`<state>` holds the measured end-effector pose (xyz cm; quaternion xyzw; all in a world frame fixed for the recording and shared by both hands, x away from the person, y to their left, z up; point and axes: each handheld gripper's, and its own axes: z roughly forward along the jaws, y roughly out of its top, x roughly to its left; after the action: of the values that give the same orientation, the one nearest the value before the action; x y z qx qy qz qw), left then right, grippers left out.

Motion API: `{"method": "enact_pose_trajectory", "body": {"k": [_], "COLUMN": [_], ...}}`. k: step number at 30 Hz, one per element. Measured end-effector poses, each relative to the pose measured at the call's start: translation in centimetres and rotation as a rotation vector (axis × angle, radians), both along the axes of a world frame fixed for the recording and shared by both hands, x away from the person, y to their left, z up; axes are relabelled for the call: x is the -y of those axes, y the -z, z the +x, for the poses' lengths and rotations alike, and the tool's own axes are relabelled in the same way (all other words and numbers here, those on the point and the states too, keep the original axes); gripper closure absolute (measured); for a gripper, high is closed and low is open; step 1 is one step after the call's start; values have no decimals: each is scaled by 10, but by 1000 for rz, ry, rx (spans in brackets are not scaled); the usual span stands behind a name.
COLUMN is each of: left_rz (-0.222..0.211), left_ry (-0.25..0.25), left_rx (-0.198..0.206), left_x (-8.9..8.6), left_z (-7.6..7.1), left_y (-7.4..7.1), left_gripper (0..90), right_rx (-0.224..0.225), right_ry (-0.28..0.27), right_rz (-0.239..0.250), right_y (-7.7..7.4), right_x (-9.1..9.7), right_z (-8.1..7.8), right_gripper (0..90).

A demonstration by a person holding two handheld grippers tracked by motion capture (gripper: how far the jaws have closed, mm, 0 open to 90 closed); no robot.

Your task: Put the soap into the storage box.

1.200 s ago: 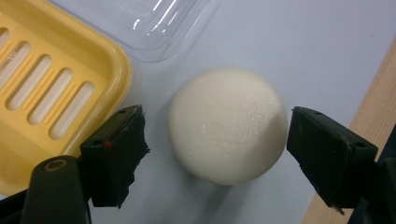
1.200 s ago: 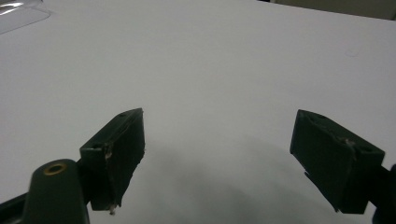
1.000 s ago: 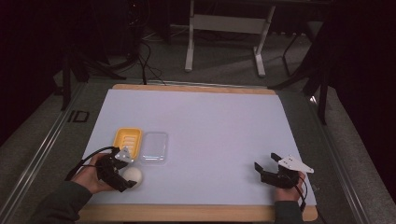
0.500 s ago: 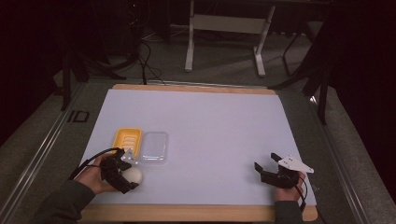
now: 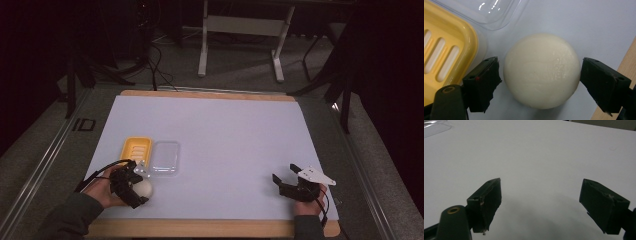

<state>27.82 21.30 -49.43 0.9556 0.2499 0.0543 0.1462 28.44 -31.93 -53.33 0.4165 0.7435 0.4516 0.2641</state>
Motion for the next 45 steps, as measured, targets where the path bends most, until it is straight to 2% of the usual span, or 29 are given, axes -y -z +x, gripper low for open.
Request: {"method": "enact_pose_trajectory", "body": {"k": [13, 27, 45], "left_rz": [45, 57, 104], "left_ry": [14, 18, 39], "left_rx": [-7, -10, -19], "left_x": [7, 9, 14], "left_z": [2, 3, 5], "left_y": [7, 9, 11], "left_gripper": [177, 212, 216], "right_rx": [1, 3, 3], "right_ry": [-2, -5, -5], "right_rz": [0, 2, 0], "right_y": [0, 0, 0], "right_x": [0, 0, 0], "right_z": [0, 0, -1], "right_gripper": [173, 173, 173]}}
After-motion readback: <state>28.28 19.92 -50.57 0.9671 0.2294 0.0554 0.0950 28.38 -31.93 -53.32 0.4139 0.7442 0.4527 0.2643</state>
